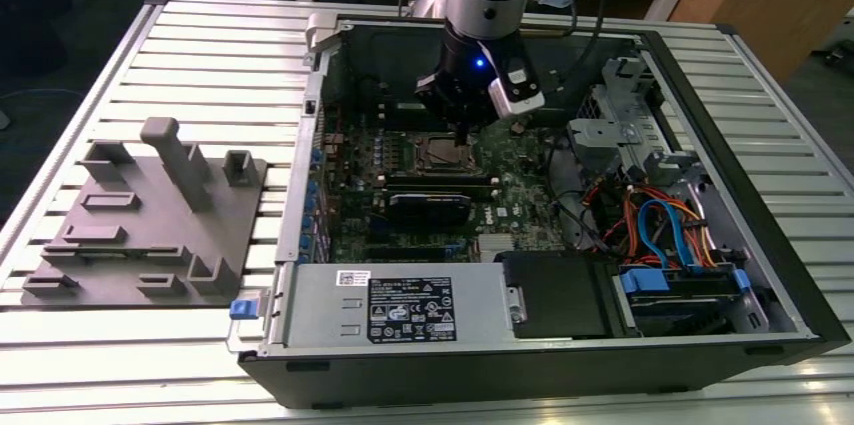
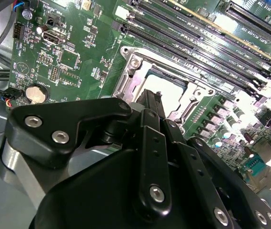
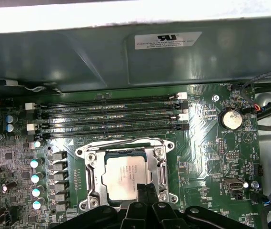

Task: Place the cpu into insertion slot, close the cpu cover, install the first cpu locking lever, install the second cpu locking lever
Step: 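Install the second cpu locking lever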

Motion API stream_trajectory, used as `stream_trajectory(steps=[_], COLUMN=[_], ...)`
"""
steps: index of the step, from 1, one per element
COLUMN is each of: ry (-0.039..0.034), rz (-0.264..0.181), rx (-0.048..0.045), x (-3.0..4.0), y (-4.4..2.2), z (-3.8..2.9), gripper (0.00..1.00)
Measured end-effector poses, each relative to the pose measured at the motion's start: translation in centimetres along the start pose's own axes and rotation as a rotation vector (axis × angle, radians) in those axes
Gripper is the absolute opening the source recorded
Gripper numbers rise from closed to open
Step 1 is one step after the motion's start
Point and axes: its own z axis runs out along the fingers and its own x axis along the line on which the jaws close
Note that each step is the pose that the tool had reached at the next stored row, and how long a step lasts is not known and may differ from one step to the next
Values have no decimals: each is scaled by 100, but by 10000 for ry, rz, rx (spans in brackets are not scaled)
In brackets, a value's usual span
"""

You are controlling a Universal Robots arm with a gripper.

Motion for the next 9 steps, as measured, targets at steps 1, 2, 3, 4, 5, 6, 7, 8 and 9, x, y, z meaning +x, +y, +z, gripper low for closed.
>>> stream_trajectory(steps=[1,2,3,4,5,6,7,8,9], ry=[0,0,2,37,113,170,195,201,201], rz=[0,0,0,2,5,5,5,6,6], rx=[0,1,2,5,10,17,20,20,18], x=[0,0,0,-2,-7,-10,-11,-12,-14], y=[0,0,0,1,2,1,0,-6,-20], z=[0,0,0,0,0,0,-1,-1,-1], gripper=[10,10,10,10,10,10,10,10,10])
